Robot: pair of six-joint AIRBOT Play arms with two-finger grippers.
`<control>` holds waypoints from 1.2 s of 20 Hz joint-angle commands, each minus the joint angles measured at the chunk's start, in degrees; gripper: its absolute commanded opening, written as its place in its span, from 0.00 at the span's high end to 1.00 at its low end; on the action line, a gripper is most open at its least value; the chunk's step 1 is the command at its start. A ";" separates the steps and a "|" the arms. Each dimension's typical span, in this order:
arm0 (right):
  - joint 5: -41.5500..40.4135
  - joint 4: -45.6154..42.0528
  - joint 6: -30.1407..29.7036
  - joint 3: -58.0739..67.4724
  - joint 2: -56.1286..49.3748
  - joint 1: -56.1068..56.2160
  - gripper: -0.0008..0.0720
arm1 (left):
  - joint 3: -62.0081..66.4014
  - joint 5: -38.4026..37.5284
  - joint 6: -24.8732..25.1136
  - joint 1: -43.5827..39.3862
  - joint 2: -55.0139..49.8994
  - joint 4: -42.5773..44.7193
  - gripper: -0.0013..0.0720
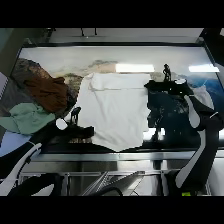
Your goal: Fold the shirts.
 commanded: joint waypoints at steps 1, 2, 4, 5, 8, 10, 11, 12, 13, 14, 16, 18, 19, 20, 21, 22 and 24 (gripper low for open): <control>1.09 -12.66 6.56 0.57 7.52 -3.63 0.97 | 8.02 -7.34 2.36 7.37 -1.25 7.15 0.96; 3.54 -18.62 10.29 0.42 9.81 -4.74 0.97 | 10.84 -7.21 3.30 10.16 -1.31 7.98 0.96; 10.05 -25.99 14.32 -2.03 13.77 -6.36 0.97 | 17.84 -6.51 7.89 14.25 -2.93 7.43 0.96; 13.31 -27.26 15.04 -4.33 15.72 -6.78 0.97 | 22.23 -6.88 9.18 15.28 -4.76 7.43 0.96; 19.98 -27.63 16.72 -16.02 24.20 -6.45 0.97 | 35.58 -7.34 12.11 14.40 -12.59 7.45 0.96; 21.66 -27.82 20.00 -25.77 32.02 -5.62 0.97 | 44.78 -9.09 14.25 12.81 -19.54 7.78 0.96; 22.16 -27.80 21.79 -30.82 36.39 -5.11 0.97 | 48.92 -10.36 14.27 12.20 -23.02 7.93 0.96; 22.01 -27.82 23.71 -36.44 41.33 -4.31 0.97 | 52.89 -11.80 14.25 11.93 -26.62 7.91 0.96; 21.27 -27.80 25.88 -41.51 45.70 -3.34 0.97 | 56.26 -13.33 14.23 11.76 -29.99 7.89 0.96; 19.52 -27.80 28.17 -46.86 50.07 -2.34 0.97 | 58.93 -14.69 14.23 11.76 -32.72 7.89 0.96; 15.28 -27.50 32.35 -56.06 56.72 -0.35 0.97 | 63.43 -17.25 14.21 11.76 -37.31 7.78 0.96; 12.39 -27.28 34.42 -62.29 60.41 1.51 0.96 | 68.54 -21.38 13.86 11.76 -40.89 7.30 0.96; 11.76 -27.10 34.42 -63.91 61.16 2.23 0.96 | 70.77 -23.50 12.48 11.76 -41.92 7.32 0.96; 11.65 -27.12 34.27 -64.46 61.09 2.71 0.88 | 73.11 -26.27 11.06 11.76 -42.53 7.39 0.84; 11.58 -27.15 34.05 -64.37 60.94 2.84 0.68 | 75.12 -29.20 9.68 11.76 -42.80 7.48 0.30; 11.56 -27.17 32.17 -64.04 60.94 2.80 0.59 | 76.67 -31.93 6.99 11.98 -42.64 7.96 0.03; 12.04 -27.96 29.90 -61.77 60.92 2.80 0.58 | 78.49 -38.27 3.93 12.90 -42.23 8.00 0.03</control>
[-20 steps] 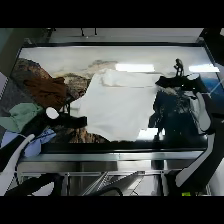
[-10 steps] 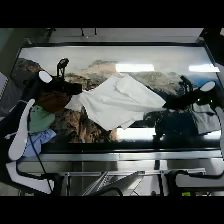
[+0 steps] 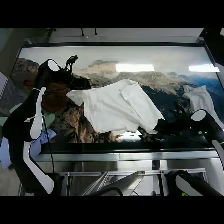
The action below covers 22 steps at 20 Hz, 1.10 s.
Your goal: Fold the shirts.
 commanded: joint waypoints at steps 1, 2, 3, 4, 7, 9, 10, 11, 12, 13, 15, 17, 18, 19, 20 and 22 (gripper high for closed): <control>0.37 -1.92 -2.80 2.12 1.09 0.55 0.58 | 3.39 -13.07 -6.93 1.25 -0.26 0.37 0.03; 2.32 -4.04 -3.13 4.98 1.09 0.55 0.57 | 0.81 -15.61 -7.82 1.70 0.92 0.39 0.11; 4.87 -7.04 -3.17 8.15 1.09 0.55 0.57 | -3.80 -17.33 -8.02 2.12 2.91 0.83 0.11; 7.21 -10.45 -3.15 10.99 1.07 0.55 0.44 | -9.64 -17.55 -8.02 2.21 5.60 2.25 0.11; 9.77 -18.67 -3.21 15.23 1.09 0.55 0.34 | -32.02 -10.51 -7.28 2.10 16.83 4.20 0.11; 9.77 -18.51 -5.31 15.19 -0.15 0.55 0.34 | -44.61 -4.92 -5.90 1.64 22.88 0.61 0.11; 10.03 -18.05 -6.95 15.19 -1.14 0.61 0.34 | -49.86 -2.05 -5.20 1.27 25.03 -1.64 0.11; 10.49 -17.77 -8.52 15.19 -2.32 0.68 0.34 | -54.25 1.42 -3.89 0.46 26.67 -3.93 0.11; 11.41 -17.66 -9.92 15.21 -3.34 0.68 0.34 | -57.96 5.14 -3.17 -0.70 27.76 -6.36 0.11; 12.26 -17.62 -11.19 15.21 -4.39 0.68 0.34 | -60.96 8.94 -1.55 -2.25 28.28 -9.66 0.11; 13.94 -17.68 -12.94 15.21 -5.92 0.68 0.34 | -64.24 14.34 2.10 -6.01 27.47 -16.92 0.11; 15.26 -17.66 -14.16 15.21 -6.23 0.68 0.34 | -64.94 18.67 4.33 -10.05 25.59 -21.18 0.11; 15.93 -17.66 -14.45 15.21 -6.21 0.68 0.34 | -64.57 20.90 4.37 -11.65 24.85 -21.66 0.11; 16.44 -17.64 -14.75 15.21 -6.19 0.68 0.34 | -63.73 22.45 4.37 -12.85 24.35 -21.84 0.11; 16.87 -17.64 -14.82 15.21 -6.19 0.85 0.34 | -62.51 23.21 4.46 -13.88 24.17 -22.43 0.11; 17.81 -17.64 -15.85 15.19 -6.19 2.75 0.34 | -59.78 23.32 4.52 -15.37 24.83 -22.32 0.26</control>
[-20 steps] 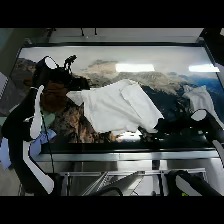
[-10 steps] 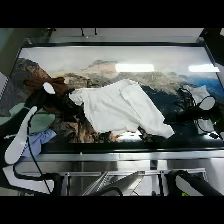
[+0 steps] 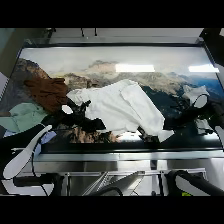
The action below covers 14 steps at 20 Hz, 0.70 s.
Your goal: Fold the shirts.
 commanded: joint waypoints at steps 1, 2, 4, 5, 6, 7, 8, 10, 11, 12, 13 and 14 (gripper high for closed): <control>2.67 -0.09 -1.68 0.02 -0.24 3.06 0.22 | 2.58 4.07 1.75 -3.19 0.63 -1.68 0.58; 2.69 -0.09 -1.66 0.02 -0.28 4.52 0.16 | 2.89 3.93 2.60 -3.13 1.49 -1.68 0.89; 2.67 -0.50 -1.62 -0.11 -0.90 7.10 0.16 | 2.86 3.37 2.93 -2.29 3.10 -0.20 0.96; 2.73 -0.59 -1.62 -0.50 -1.42 8.13 0.16 | 2.82 2.29 2.73 -1.33 3.58 0.94 0.96; 2.60 -1.01 -1.40 -1.18 -1.92 9.07 0.16 | 2.80 0.87 2.69 -0.24 3.91 2.08 0.96; 2.34 -1.36 -1.14 -2.01 -2.51 9.94 0.17 | 2.82 -1.11 2.23 1.29 4.26 3.80 0.96; 1.66 -1.36 -0.11 -2.71 -2.99 10.88 0.17 | 2.75 -2.75 1.88 2.91 4.68 4.94 0.96; 1.07 -3.04 1.77 -3.26 -3.76 13.40 0.18 | 2.05 -4.59 1.95 6.05 5.81 5.35 0.96; 1.11 -6.64 3.50 -3.26 -4.07 14.95 0.18 | 1.05 -4.44 1.95 7.23 6.71 5.22 0.96; 1.14 -11.63 5.66 -3.26 -4.39 16.48 0.18 | 0.20 -4.44 2.01 8.17 7.39 5.22 0.96; 1.05 -14.73 6.56 -3.26 -4.70 17.49 0.18 | -0.37 -4.50 2.08 8.90 7.78 5.25 0.96; 0.50 -15.13 6.91 -3.26 -5.09 17.84 0.18 | -0.72 -4.81 2.47 9.49 7.98 5.20 0.96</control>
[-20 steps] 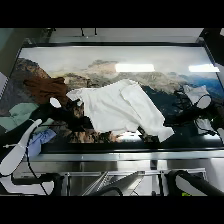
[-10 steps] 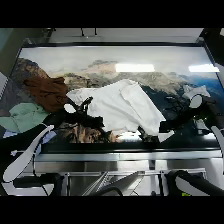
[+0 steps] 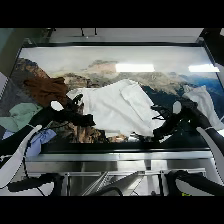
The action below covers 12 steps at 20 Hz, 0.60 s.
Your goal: Fold the shirts.
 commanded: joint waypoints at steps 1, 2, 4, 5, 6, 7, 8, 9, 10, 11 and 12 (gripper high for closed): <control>-1.38 -6.51 3.93 -0.26 -1.29 2.75 0.18 | -1.25 -1.92 0.81 2.80 1.20 0.57 0.96; -1.70 -6.75 4.46 -0.26 -1.64 2.75 0.18 | -1.20 -2.12 0.87 3.02 1.20 0.57 0.96; -1.64 -6.84 5.88 -0.28 -2.78 2.75 0.18 | -1.20 -2.16 0.96 3.02 1.20 0.57 0.96; -1.64 -6.69 6.62 -0.28 -3.41 3.04 0.18 | -1.20 -2.14 0.96 2.99 1.20 0.59 0.96; -1.64 -6.71 6.97 -0.31 -3.96 3.54 0.18 | -1.20 -2.16 0.98 2.99 1.20 0.59 0.96; -1.73 -6.75 7.17 -0.31 -4.46 4.15 0.20 | -1.20 -2.19 0.98 2.99 1.20 0.59 0.96; -2.27 -6.99 7.89 -0.31 -4.74 4.66 0.20 | -1.20 -2.16 1.01 3.02 1.20 0.61 0.96; -2.93 -6.86 8.07 -0.31 -4.90 4.74 0.20 | -1.20 -2.16 1.05 3.02 1.20 0.61 0.96; -3.17 -6.93 8.94 -0.31 -5.01 4.74 0.20 | -1.20 -2.23 1.38 3.02 1.20 0.61 0.96; -3.10 -7.13 9.49 -0.31 -5.16 4.74 0.20 | -1.20 -2.25 1.40 3.02 1.20 0.61 0.96; -3.10 -7.23 9.79 -0.31 -5.31 4.74 0.20 | -1.20 -2.23 1.40 3.02 1.20 0.61 0.96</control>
